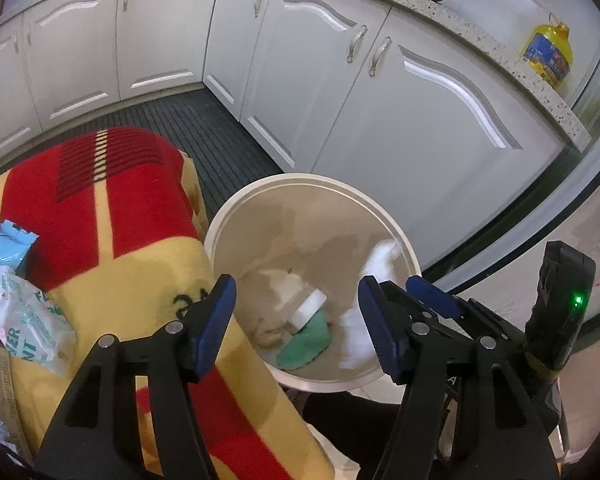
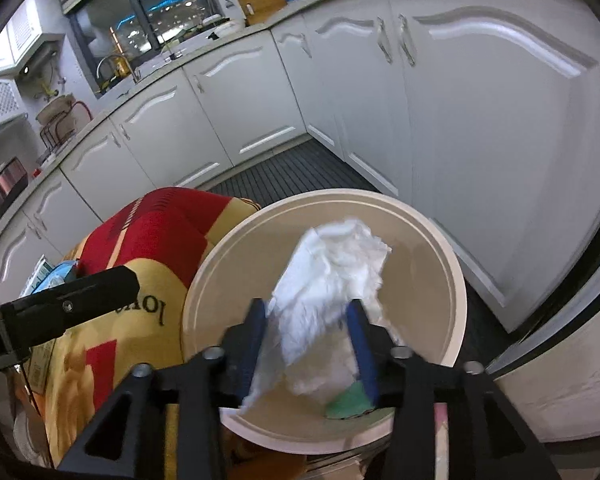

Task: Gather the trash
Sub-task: 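Carry the paper and tissue to the beige bin and open both grippers, then move both grippers back over the remaining trash on the table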

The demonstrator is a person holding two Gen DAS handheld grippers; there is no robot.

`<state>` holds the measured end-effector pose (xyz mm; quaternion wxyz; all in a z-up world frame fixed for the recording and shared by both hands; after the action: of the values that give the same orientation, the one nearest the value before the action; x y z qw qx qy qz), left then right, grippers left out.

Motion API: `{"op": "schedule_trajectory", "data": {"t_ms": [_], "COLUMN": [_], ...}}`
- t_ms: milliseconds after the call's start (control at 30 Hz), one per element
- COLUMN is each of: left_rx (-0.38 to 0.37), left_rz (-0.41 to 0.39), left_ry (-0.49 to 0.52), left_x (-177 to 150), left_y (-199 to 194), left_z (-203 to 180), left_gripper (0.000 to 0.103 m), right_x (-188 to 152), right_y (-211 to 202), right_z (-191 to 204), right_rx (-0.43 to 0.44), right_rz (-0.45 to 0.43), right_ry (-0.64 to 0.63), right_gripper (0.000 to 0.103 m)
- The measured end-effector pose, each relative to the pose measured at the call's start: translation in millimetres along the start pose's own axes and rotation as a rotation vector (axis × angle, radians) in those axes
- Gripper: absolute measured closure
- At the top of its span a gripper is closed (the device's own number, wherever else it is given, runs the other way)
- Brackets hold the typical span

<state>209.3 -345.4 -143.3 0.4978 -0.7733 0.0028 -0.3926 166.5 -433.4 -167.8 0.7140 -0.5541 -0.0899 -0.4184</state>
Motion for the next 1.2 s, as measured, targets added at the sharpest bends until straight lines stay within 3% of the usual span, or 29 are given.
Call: {"op": "schedule_trajectory", "data": {"t_ms": [633, 800, 1200], "left_rx": [0.114, 0.161, 0.225], "left_rz": [-0.136, -0.170, -0.224], "left_ry": [0.032, 0.017, -0.044], "left_x": [-0.8, -6.2, -27.4], "left_y": [-58.0, -78.5, -121.0], "left_z": [3.6, 17.5, 55.1], "left_gripper": [0.041, 0.041, 0.041], "right_x": [-2.8, -4.7, -7.7], "right_y": [-21.5, -33.9, -63.6], "right_z": [20.0, 36.8, 90.7], "right_rx": [0.008, 0.017, 0.056], "right_rz": [-0.033, -0.050, -0.095], "right_ry": [-0.033, -0.061, -0.132], "right_gripper": [0.055, 0.047, 0.041]}}
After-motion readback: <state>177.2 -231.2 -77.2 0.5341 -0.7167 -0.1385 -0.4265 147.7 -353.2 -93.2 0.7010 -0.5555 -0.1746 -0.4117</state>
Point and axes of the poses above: each gripper's, at about its wrist camera, not at the fingertips, and y roughly the way its jaws point, z to its left, x to its top, the point moved 9 cm from there along y, roughly the way its jaws point, and after that the axes turned 10 degrees about y, right-handed, at the moved point
